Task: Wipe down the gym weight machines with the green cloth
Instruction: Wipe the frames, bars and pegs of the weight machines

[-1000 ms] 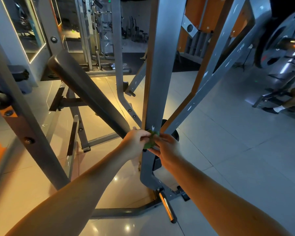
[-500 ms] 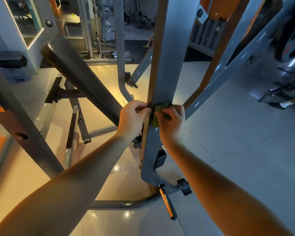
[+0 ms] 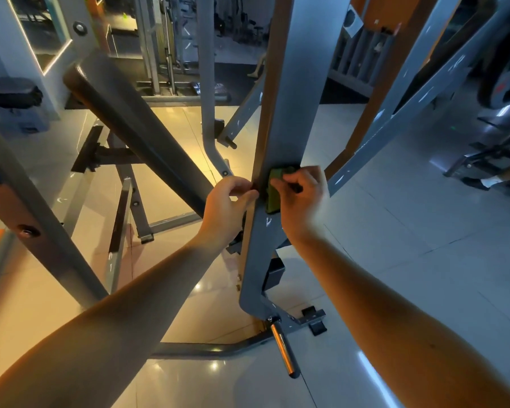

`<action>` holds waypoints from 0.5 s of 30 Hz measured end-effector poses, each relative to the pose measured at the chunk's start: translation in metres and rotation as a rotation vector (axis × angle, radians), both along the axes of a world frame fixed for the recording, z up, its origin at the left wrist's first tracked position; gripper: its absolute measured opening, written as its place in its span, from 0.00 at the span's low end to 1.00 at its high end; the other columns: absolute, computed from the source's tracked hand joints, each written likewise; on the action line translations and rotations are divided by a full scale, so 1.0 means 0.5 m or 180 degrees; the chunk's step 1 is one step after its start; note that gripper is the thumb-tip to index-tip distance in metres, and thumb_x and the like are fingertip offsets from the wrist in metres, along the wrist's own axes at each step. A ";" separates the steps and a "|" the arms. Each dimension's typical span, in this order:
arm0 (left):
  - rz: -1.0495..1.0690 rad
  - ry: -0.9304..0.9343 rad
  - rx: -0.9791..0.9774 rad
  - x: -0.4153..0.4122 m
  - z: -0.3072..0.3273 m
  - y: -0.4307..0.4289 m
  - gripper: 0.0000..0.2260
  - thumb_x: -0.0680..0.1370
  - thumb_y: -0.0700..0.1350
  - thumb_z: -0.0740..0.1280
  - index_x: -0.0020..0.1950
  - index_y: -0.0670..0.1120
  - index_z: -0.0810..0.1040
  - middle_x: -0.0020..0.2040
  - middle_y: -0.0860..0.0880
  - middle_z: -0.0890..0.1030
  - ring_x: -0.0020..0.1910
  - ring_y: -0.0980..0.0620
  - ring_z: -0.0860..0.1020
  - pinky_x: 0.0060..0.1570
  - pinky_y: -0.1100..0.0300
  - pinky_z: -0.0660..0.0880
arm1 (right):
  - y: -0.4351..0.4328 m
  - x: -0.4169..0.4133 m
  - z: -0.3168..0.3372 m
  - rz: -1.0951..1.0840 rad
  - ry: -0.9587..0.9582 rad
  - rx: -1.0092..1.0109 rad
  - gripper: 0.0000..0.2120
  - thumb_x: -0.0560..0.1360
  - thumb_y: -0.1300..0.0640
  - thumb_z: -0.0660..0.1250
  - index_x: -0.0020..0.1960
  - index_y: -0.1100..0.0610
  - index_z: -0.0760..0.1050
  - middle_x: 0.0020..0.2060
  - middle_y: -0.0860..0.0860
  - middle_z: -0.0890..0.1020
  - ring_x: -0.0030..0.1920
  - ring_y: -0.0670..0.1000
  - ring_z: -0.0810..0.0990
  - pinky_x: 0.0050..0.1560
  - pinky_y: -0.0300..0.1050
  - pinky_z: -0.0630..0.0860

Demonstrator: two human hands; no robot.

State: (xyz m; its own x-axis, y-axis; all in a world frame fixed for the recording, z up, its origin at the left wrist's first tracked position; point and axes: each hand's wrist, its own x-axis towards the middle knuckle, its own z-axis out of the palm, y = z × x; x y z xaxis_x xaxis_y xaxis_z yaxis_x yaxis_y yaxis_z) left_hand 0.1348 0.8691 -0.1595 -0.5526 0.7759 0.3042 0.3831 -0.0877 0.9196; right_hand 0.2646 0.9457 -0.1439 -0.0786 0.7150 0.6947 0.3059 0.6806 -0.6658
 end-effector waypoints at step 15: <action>0.0046 -0.0063 -0.0093 0.004 -0.026 0.003 0.05 0.80 0.48 0.70 0.54 0.49 0.81 0.51 0.55 0.78 0.52 0.55 0.80 0.58 0.48 0.80 | -0.014 -0.002 0.009 -0.0070 0.0040 -0.0293 0.07 0.73 0.58 0.78 0.43 0.55 0.80 0.45 0.48 0.77 0.42 0.38 0.74 0.43 0.26 0.73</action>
State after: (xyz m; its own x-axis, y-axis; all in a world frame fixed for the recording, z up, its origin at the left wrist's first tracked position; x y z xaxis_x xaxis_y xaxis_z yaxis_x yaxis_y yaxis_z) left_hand 0.1367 0.8708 -0.1723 -0.5696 0.7762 0.2705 0.3659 -0.0553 0.9290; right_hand 0.2636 0.9389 -0.1392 -0.0541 0.7772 0.6269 0.3114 0.6096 -0.7290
